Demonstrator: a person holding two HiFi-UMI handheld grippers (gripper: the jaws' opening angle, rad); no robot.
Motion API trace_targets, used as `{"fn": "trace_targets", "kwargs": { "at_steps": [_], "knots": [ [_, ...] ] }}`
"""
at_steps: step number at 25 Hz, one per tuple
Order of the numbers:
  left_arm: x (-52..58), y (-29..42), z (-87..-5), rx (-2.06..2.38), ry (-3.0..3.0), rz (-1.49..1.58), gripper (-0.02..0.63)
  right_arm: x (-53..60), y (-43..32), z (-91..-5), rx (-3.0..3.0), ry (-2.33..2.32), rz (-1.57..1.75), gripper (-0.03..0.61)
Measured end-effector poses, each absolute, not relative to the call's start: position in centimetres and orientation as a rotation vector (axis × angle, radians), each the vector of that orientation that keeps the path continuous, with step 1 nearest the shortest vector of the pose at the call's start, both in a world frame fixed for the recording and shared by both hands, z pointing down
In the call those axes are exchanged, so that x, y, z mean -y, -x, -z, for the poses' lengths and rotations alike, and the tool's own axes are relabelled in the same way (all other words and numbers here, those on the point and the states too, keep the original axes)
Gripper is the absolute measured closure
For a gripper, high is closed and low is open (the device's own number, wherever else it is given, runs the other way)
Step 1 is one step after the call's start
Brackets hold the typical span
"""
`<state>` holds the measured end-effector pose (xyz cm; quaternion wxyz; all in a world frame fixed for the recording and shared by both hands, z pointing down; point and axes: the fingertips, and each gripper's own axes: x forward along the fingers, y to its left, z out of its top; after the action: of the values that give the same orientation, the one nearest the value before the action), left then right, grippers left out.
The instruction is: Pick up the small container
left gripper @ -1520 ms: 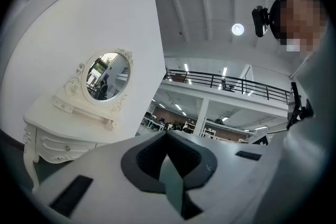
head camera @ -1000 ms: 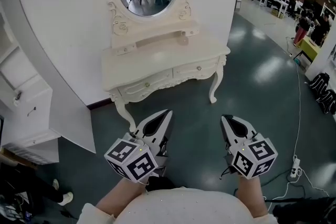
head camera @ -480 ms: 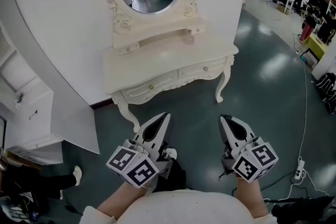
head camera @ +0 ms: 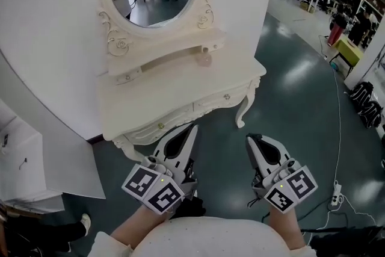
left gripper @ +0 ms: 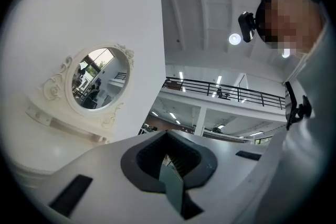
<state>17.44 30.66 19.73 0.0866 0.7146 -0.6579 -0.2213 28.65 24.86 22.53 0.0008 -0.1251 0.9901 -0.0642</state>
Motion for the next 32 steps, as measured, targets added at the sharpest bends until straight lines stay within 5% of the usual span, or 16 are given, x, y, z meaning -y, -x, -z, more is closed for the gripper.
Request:
{"fn": "trace_targets", "kwargs": {
  "at_steps": [13,32],
  "knots": [
    [-24.1,-6.4,-16.8,1.869,-2.248,0.62,0.612,-19.6,-17.7,-20.9,-3.164,0.542,0.062,0.578],
    [-21.8,-2.1,-21.9,1.734,-2.168,0.594,0.612,-15.8,-14.3,-25.7,-3.253,0.72,0.291,0.578]
  ]
}}
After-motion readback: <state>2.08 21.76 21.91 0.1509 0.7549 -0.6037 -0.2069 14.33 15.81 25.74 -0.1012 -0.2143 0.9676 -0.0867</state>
